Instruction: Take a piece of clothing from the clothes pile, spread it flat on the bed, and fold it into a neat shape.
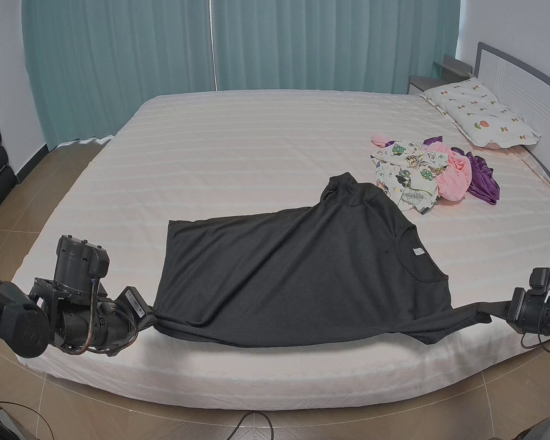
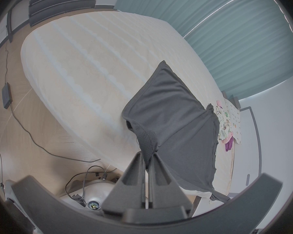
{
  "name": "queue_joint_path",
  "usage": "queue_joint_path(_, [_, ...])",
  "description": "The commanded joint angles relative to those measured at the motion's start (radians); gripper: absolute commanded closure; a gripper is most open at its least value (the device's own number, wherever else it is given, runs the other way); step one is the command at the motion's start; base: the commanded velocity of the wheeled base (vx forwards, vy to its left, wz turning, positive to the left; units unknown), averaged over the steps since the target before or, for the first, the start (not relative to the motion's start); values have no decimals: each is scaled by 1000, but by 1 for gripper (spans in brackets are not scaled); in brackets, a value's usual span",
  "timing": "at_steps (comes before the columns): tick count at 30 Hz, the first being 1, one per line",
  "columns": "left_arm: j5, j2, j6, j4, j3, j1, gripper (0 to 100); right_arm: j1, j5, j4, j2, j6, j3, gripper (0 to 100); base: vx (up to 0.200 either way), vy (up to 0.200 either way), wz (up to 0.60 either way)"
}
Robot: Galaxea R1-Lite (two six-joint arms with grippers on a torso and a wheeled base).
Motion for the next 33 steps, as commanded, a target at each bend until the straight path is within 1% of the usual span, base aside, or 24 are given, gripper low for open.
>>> queue_joint_path(1, [-3, 9, -7, 46, -68, 18, 100, 20, -4, -1, 18, 18, -51, 100, 0, 0, 0])
queue_joint_path(4, [-8, 26, -52, 89, -116, 35, 100, 25, -7, -1, 41, 19, -68, 100, 0, 0, 0])
queue_joint_path(11, [-26, 68, -99, 170, -205, 70, 100, 34, -11, -4, 92, 39, -128, 100, 0, 0, 0])
queue_joint_path(16, [-28, 108, -113, 173, -237, 72, 100, 36, -11, -7, 124, 44, -180, 100, 0, 0, 0])
queue_joint_path(21, [-28, 157, -118, 170, -277, 76, 100, 51, -13, -29, 164, 84, -245, 100, 0, 0, 0])
queue_joint_path(25, [-26, 212, -138, 164, -341, 81, 100, 71, -34, -36, 227, 96, -301, 100, 0, 0, 0])
queue_joint_path(27, [-26, 243, -147, 169, -397, 89, 100, 91, -64, -42, 285, 99, -349, 100, 0, 0, 0])
queue_joint_path(30, [-20, 282, -148, 169, -446, 93, 100, 106, -90, -42, 343, 101, -403, 100, 0, 0, 0])
queue_joint_path(33, [-13, 319, -151, 169, -480, 99, 100, 118, -102, -42, 380, 105, -441, 100, 0, 0, 0])
